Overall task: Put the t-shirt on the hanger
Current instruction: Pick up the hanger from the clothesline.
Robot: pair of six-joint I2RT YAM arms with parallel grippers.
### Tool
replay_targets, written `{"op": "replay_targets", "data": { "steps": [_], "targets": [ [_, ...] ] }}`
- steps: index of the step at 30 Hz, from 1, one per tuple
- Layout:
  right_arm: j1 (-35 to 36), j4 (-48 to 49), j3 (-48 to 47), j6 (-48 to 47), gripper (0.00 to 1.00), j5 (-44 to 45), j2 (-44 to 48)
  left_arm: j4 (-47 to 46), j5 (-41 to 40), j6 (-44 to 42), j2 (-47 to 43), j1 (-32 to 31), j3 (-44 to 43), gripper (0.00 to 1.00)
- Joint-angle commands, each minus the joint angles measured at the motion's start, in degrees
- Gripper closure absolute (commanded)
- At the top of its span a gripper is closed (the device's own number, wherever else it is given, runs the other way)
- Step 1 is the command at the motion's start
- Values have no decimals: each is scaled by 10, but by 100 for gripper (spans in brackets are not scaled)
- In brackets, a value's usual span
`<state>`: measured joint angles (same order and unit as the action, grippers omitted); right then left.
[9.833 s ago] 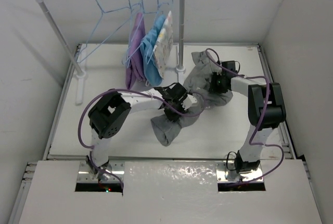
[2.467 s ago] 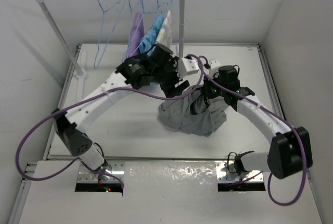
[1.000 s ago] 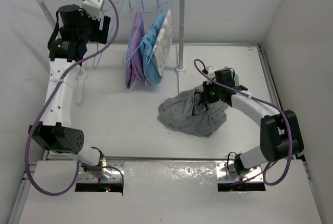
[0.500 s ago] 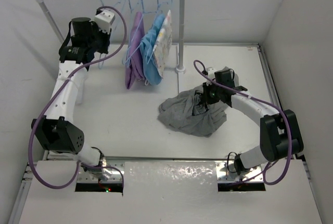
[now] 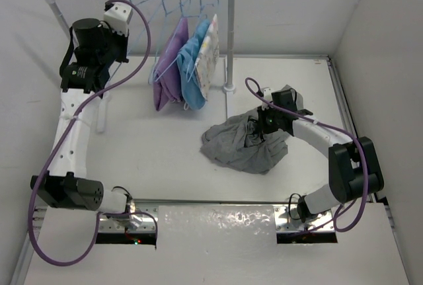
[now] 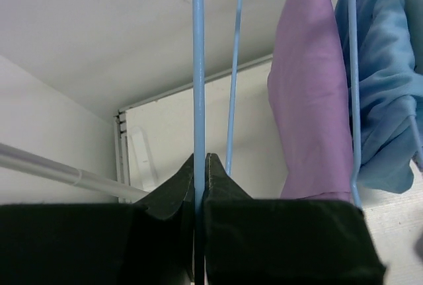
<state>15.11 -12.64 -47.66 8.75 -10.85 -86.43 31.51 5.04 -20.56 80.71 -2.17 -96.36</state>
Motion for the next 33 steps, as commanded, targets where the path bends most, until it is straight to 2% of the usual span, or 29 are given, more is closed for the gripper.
{"op": "replay_targets", "data": {
  "steps": [1, 7, 12, 15, 16, 17, 18, 20, 21, 23, 25, 27, 30, 31, 33],
  "targets": [
    [-2, -1, -9, -8, 100, 9, -1, -29, -24, 14, -49, 1, -28, 100],
    [-2, -12, -16, -13, 100, 4, -1, 7, -48, 5, -66, 1, -12, 100],
    [-5, -45, -29, -22, 100, 19, -14, 11, -122, -10, -135, 1, 20, 100],
    [-12, -41, -21, -15, 100, 11, -17, 56, -109, -4, -152, 1, -22, 100],
    [-18, -39, -19, -10, 97, 3, -18, 74, -100, -2, -155, 1, -33, 100],
    [-22, -36, -17, 2, 87, 0, -19, 84, -87, -1, -158, 1, -55, 100],
    [-33, -35, -14, 6, 55, -5, -22, 91, -77, 1, -160, 1, -66, 100],
    [-51, -34, -8, 14, 34, -22, -24, 108, -37, 0, -163, 0, -98, 100],
    [-54, -33, -4, 13, 17, -26, -19, 117, -17, -1, -163, 0, -108, 100],
    [-60, -34, 4, 7, 3, -20, -5, 129, 49, -11, -163, 0, -137, 100],
    [-61, -49, 4, -7, 1, 7, 28, 133, 103, -17, -160, 0, -162, 100],
    [-61, -80, -4, -15, 1, 33, 56, 127, 116, -6, -158, 0, -176, 100],
    [-60, -106, -15, -32, 1, 75, 124, 104, 75, 11, -150, 0, -203, 100],
    [-61, -110, -16, -35, 1, 83, 157, 102, 30, 10, -146, 0, -218, 100],
    [-61, -121, -26, -38, 1, 83, 180, 108, -5, -4, -141, 0, -229, 100]
  ]
}}
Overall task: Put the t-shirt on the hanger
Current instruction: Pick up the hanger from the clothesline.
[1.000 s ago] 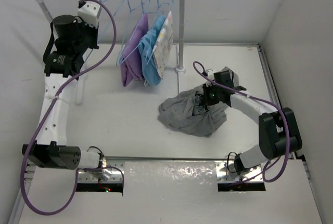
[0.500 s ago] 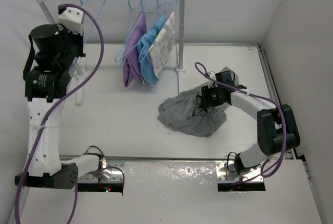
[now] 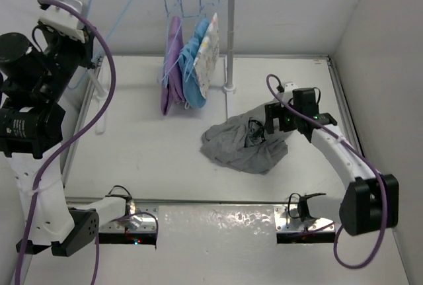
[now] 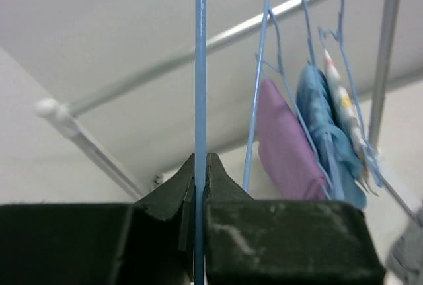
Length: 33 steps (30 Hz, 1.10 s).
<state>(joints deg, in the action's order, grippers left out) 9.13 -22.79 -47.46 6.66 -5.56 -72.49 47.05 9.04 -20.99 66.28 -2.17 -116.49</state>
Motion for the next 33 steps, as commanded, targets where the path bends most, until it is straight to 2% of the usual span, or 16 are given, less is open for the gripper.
{"op": "replay_targets", "data": {
  "steps": [1, 2, 5, 9, 12, 16, 17, 19, 20, 22, 23, 26, 31, 33],
  "targets": [
    [0, -30, -35, -21, 1, 29, 54, -42, -55, -10, 3, 0, -32, 100],
    [0, -41, -50, -22, 1, 25, 59, -31, -50, -27, 1, 0, -33, 100],
    [0, -70, -69, -49, 1, -15, 92, -2, 53, -60, -11, -6, -32, 100],
    [-1, -65, -83, -92, 1, -43, 167, 8, 240, -82, -2, -12, -15, 100],
    [1, -62, -95, -116, 1, -53, 229, 3, 302, -75, 24, -12, -16, 100],
    [0, -43, -105, -128, 1, -78, 296, -74, 351, 48, 60, -21, 2, 100],
    [1, -33, -106, -129, 1, -82, 319, -76, 361, 54, 78, -33, 1, 100],
    [1, -31, -120, -129, 2, -91, 336, -51, 313, 38, 93, -123, -8, 100],
    [1, -28, -125, -121, 4, -83, 352, -45, 255, 30, 102, -195, -8, 100],
    [1, -21, -135, -120, 4, -78, 364, -25, 199, 10, 120, -262, -8, 100],
    [1, -27, -142, -128, 4, -81, 366, -17, 133, 5, 130, -328, -8, 100],
    [1, -73, -185, -136, 3, -49, 359, 8, 45, -16, 168, -427, 0, 100],
    [0, -205, -271, -161, 3, 87, 358, -16, -16, -29, 203, -448, 46, 100],
    [1, -212, -274, -160, 3, 90, 359, -14, -7, -33, 210, -455, 48, 100]
  ]
}}
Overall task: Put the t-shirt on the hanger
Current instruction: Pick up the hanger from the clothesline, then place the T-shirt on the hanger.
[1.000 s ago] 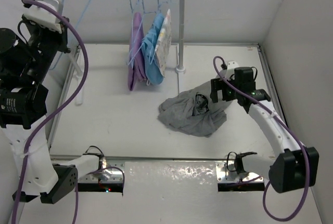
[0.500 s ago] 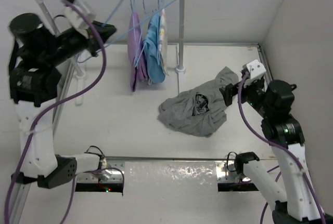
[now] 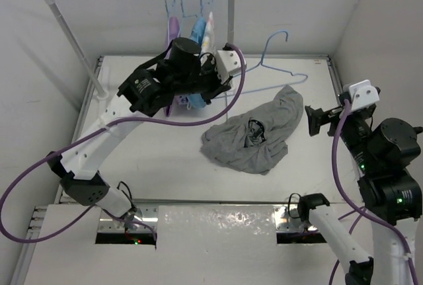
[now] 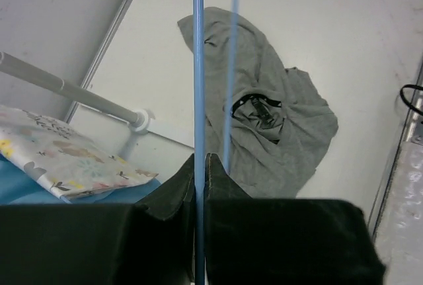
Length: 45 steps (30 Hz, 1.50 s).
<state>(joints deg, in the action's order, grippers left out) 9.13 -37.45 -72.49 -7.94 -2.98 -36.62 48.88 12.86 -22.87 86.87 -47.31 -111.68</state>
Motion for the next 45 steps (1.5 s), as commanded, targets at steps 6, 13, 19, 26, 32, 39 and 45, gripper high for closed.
{"op": "replay_targets", "data": {
  "steps": [6, 13, 19, 26, 32, 39, 45],
  "targets": [
    [1, -13, 49, -59, 5, -97, -18, -24, 45, -52, 41, -30, 28, 100],
    [1, 79, 104, -79, 9, -266, -81, -6, 66, -89, 23, -29, 62, 100],
    [0, 120, 142, -58, 14, -337, -100, 4, 151, -156, -15, -28, 109, 100],
    [1, 239, 254, 37, 61, -461, -78, 3, 192, -172, -7, -27, 112, 100],
    [0, 230, 282, 62, 100, -408, -28, -34, 174, -141, 4, -28, 131, 99],
    [1, 143, 304, 60, 100, -276, -1, -93, 127, -97, 45, -28, 160, 45],
    [1, 109, 313, 94, 100, -169, -48, -124, 79, -50, 98, -29, 100, 0]
  ]
}}
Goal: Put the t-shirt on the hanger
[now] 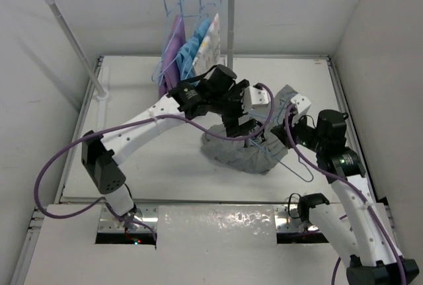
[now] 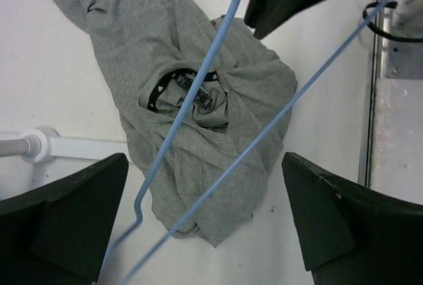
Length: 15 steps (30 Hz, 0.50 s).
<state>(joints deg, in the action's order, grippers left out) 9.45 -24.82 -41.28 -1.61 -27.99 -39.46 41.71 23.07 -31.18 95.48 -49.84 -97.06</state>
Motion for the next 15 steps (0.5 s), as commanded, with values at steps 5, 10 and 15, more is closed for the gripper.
{"op": "replay_targets", "data": {
  "steps": [5, 10, 15],
  "targets": [
    [-3, -52, -1, 48, 100, 183, -51, -49, -65, 95, 67, -3, -156, 0],
    [-2, -85, -7, 77, 100, 280, -46, -48, -115, 110, 64, -3, -161, 0],
    [-2, -141, -37, 102, 100, 405, -19, -63, -94, 159, 31, -3, -29, 20]
  ]
}}
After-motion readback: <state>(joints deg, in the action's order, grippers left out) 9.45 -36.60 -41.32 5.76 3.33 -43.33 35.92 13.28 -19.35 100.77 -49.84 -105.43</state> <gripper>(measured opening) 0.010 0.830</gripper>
